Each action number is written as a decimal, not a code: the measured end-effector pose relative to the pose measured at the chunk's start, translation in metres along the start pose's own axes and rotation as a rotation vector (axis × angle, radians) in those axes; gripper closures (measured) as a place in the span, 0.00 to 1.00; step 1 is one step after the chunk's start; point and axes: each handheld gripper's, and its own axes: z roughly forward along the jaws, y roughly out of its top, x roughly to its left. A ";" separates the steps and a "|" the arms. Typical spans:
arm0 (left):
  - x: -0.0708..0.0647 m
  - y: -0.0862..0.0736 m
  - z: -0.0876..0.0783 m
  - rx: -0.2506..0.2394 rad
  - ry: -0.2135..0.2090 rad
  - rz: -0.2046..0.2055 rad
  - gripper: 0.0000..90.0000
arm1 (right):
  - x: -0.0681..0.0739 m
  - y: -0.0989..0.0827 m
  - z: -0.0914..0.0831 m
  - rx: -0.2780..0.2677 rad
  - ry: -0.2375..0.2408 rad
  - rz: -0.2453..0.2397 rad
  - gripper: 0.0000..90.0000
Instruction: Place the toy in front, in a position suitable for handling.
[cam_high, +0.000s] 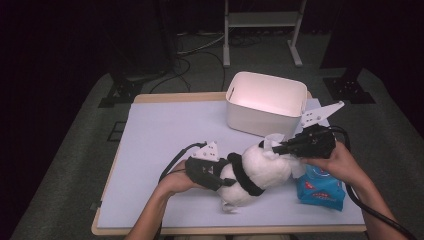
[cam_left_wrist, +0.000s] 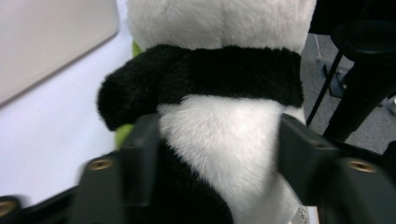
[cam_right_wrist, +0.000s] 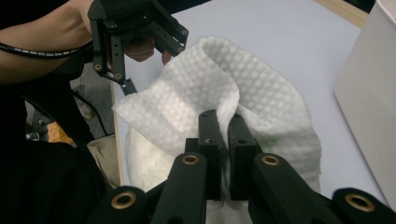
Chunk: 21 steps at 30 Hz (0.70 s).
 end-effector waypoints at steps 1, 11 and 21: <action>0.000 0.002 -0.001 -0.001 0.004 0.006 0.49 | 0.000 -0.001 -0.001 -0.008 -0.001 0.004 0.96; 0.002 0.016 -0.011 0.039 0.010 0.042 0.56 | -0.005 -0.011 -0.006 -0.087 0.039 0.041 0.96; 0.004 0.008 -0.002 0.022 -0.022 0.005 0.29 | -0.002 -0.012 -0.004 -0.028 0.014 0.025 0.96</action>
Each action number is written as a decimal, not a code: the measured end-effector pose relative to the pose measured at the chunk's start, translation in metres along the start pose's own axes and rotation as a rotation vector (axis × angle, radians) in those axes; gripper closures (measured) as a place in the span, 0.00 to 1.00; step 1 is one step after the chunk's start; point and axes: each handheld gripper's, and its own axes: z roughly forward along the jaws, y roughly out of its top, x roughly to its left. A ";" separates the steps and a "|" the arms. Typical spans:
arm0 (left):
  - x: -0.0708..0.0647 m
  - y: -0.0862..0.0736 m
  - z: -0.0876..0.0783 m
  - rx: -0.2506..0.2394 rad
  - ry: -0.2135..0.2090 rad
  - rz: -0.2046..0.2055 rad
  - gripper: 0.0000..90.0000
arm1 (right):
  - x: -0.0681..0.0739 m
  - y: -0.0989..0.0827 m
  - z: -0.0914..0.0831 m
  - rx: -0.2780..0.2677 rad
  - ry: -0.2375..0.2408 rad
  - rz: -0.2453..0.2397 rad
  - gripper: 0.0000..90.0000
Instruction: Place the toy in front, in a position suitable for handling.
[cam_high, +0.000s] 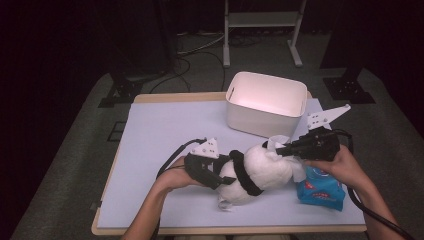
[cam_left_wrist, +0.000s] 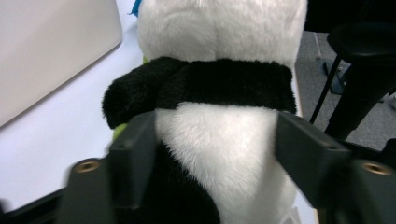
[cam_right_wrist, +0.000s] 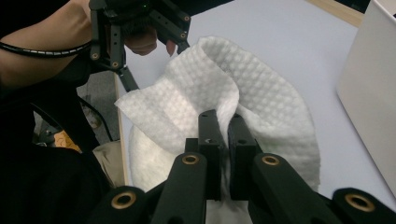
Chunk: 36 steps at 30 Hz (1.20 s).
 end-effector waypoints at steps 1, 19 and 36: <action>0.001 0.000 0.002 0.011 -0.005 -0.016 0.26 | 0.000 0.000 0.001 0.002 0.000 -0.002 0.96; -0.005 -0.002 0.014 -0.003 0.047 0.012 0.38 | -0.003 -0.009 -0.002 -0.008 -0.014 0.016 0.96; -0.007 0.019 -0.010 0.084 0.092 0.125 0.52 | -0.006 -0.014 -0.004 -0.061 0.005 0.033 0.96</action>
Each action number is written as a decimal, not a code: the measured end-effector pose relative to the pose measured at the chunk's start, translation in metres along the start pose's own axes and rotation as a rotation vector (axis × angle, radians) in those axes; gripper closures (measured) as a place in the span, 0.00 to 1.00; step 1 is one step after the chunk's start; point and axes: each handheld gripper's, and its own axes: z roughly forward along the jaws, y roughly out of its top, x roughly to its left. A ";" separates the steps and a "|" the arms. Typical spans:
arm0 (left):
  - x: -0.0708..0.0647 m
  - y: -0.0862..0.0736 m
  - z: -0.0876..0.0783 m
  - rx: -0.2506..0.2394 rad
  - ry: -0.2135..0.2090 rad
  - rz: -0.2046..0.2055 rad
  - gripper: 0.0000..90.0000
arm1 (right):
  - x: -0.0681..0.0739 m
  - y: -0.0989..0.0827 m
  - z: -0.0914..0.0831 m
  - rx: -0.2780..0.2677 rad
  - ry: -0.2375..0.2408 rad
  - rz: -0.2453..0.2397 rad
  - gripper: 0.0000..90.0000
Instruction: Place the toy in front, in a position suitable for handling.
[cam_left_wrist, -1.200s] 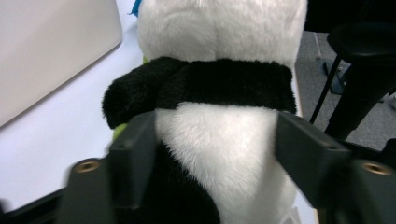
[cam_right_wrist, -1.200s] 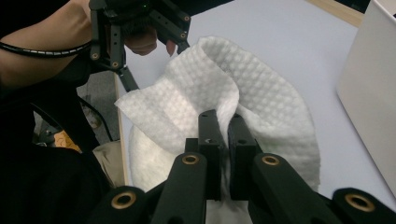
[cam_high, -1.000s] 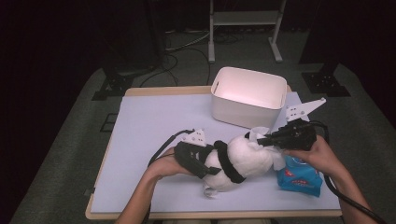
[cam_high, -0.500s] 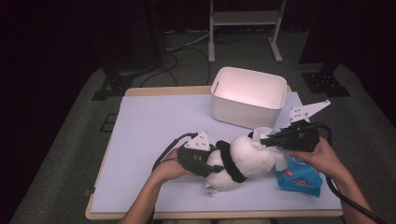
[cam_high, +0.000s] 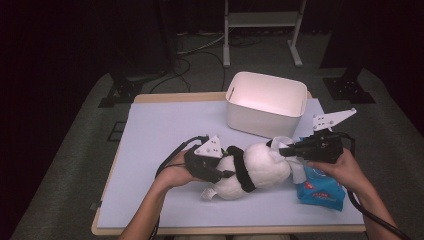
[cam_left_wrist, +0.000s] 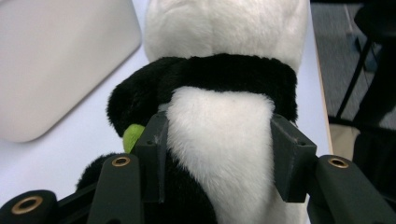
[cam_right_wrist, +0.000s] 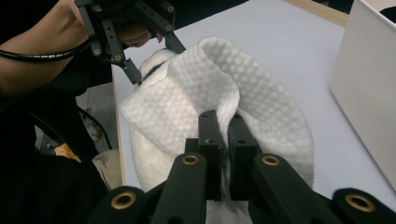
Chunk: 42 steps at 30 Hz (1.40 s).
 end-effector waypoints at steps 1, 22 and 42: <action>0.000 0.000 0.000 0.003 0.001 0.000 0.52 | 0.001 0.001 0.001 0.001 0.000 -0.003 0.96; 0.003 0.004 -0.011 0.006 -0.009 0.004 0.51 | 0.001 0.007 -0.001 -0.004 -0.006 -0.015 0.95; 0.004 0.005 -0.018 0.008 -0.016 0.005 0.51 | -0.002 -0.004 -0.007 -0.002 -0.004 0.008 0.95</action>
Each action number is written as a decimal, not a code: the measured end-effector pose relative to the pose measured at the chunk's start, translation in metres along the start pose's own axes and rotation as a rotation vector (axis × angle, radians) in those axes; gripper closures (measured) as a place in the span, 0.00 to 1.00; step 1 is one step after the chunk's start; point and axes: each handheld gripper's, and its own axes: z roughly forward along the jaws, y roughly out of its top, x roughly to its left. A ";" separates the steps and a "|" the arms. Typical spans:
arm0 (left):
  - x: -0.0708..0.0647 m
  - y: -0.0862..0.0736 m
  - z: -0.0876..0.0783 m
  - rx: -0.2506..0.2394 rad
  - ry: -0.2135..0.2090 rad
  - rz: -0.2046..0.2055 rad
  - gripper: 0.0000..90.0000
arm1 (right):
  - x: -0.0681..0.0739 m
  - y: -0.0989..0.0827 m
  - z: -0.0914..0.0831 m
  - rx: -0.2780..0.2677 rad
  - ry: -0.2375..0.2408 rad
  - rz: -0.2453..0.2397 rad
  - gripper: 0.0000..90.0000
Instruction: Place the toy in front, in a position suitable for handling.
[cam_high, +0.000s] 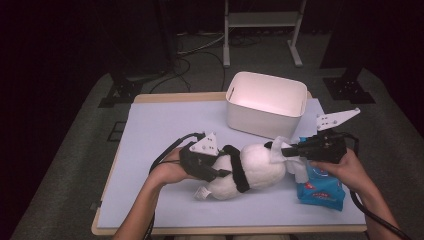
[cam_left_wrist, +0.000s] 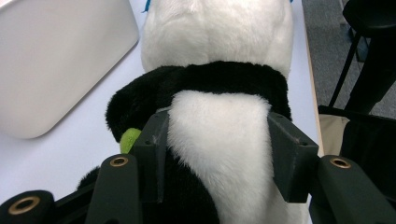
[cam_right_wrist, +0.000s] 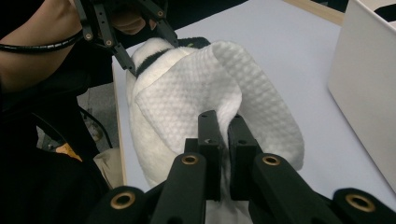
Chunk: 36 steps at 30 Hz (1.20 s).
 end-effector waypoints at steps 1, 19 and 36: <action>0.000 0.000 0.000 0.002 -0.001 0.002 0.51 | -0.001 -0.001 0.000 0.000 0.002 0.004 0.95; -0.005 0.006 0.014 0.002 -0.032 0.019 0.50 | -0.007 -0.029 -0.007 -0.028 0.009 0.059 0.95; -0.006 0.017 0.032 0.007 -0.065 0.022 0.49 | 0.010 0.004 0.045 0.084 0.065 -0.039 0.95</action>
